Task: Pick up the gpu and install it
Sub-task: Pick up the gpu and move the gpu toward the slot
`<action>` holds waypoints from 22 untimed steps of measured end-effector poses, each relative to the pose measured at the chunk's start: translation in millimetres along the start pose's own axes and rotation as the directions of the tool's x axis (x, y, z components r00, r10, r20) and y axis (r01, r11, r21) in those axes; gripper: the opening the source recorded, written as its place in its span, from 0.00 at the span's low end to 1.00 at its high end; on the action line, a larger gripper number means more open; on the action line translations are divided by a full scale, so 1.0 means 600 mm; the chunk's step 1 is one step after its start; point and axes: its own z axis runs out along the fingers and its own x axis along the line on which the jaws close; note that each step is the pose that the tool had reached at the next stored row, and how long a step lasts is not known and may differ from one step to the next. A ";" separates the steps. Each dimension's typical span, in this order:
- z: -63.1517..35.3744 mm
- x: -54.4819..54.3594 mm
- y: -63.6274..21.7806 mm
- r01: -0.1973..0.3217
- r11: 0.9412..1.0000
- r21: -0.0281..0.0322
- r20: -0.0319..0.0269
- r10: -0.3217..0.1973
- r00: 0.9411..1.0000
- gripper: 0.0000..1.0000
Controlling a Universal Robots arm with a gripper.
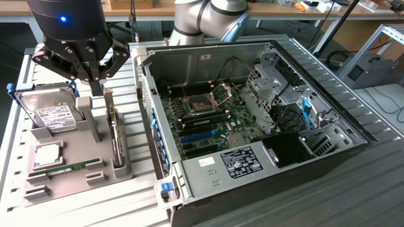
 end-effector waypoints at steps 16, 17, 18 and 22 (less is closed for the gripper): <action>0.000 0.000 0.000 0.000 1.000 0.000 0.000 0.000 1.000 0.29; 0.000 0.000 0.000 0.000 1.000 0.000 0.000 0.000 1.000 0.42; 0.000 0.000 0.000 0.000 1.000 0.000 0.000 0.000 1.000 0.42; 0.001 0.000 0.000 0.000 1.000 0.000 0.000 0.000 1.000 0.48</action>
